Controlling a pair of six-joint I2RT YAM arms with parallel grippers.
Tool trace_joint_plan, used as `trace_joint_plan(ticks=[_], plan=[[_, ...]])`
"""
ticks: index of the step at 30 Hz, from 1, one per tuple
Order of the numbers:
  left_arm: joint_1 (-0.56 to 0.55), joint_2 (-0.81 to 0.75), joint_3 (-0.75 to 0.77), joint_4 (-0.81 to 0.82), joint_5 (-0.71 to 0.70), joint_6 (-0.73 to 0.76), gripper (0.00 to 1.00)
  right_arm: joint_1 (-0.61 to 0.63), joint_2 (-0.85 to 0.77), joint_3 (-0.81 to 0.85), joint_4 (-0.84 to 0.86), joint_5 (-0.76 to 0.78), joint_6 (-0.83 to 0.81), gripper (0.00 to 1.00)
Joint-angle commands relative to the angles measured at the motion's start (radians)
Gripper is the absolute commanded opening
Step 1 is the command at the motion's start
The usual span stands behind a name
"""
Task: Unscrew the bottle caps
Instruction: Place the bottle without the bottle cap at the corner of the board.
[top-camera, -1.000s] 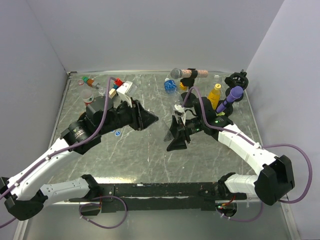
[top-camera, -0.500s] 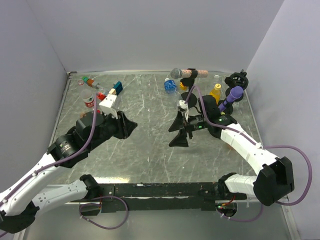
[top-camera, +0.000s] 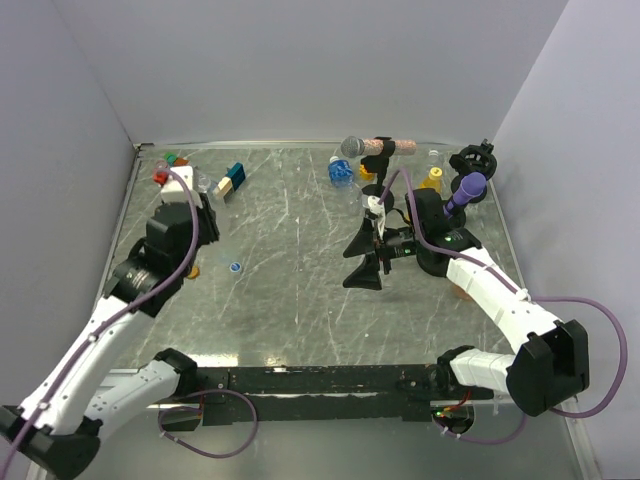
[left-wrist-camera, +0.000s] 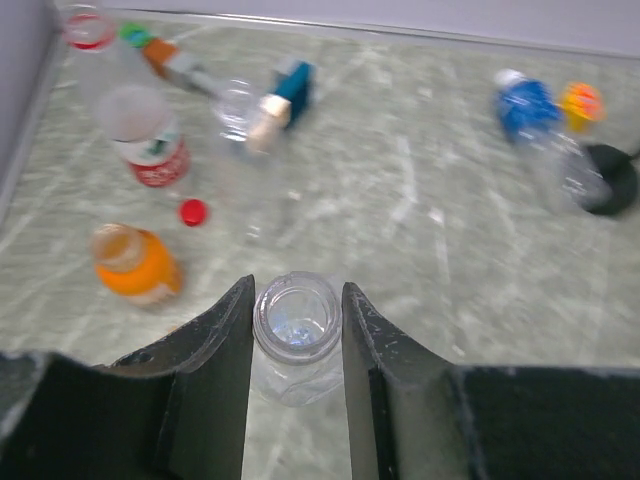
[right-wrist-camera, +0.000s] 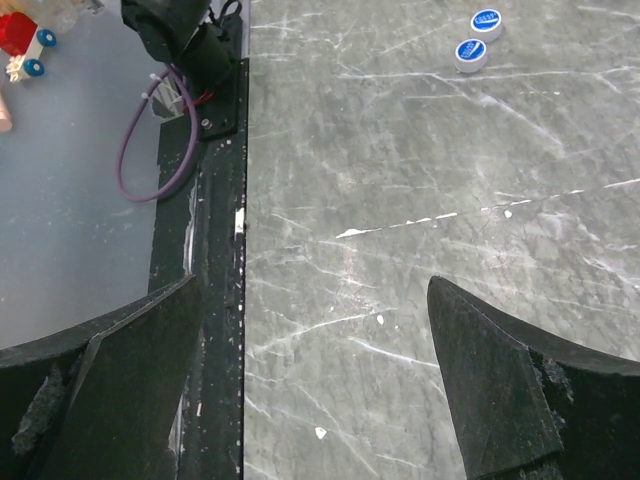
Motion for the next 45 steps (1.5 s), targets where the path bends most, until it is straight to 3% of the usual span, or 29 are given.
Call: trace_joint_plan(ticks=[1, 5, 14, 34, 42, 45], plan=[[0.193, 0.044, -0.043, 0.135, 0.151, 0.072, 0.01, -0.003, -0.013, 0.016, 0.011, -0.017, -0.035, 0.99], [0.299, 0.095, -0.069, 0.232, 0.208, 0.083, 0.01, -0.006, -0.013, 0.013, 0.011, -0.022, -0.036, 0.99], [0.373, 0.207, -0.071, 0.33, 0.21, 0.133, 0.01, -0.009, -0.005, 0.014, 0.007, -0.03, -0.042, 0.99], [0.438, 0.359, -0.114, 0.459, 0.256, 0.146, 0.04, -0.015, 0.009, 0.017, -0.007, -0.034, -0.056, 0.99], [0.439, 0.341, -0.155, 0.464, 0.247, 0.132, 0.27, -0.015, 0.012, 0.02, -0.012, -0.036, -0.058, 0.99], [0.441, 0.334, -0.157, 0.453, 0.237, 0.126, 0.45, -0.018, 0.012, 0.02, -0.012, -0.04, -0.056, 0.99]])
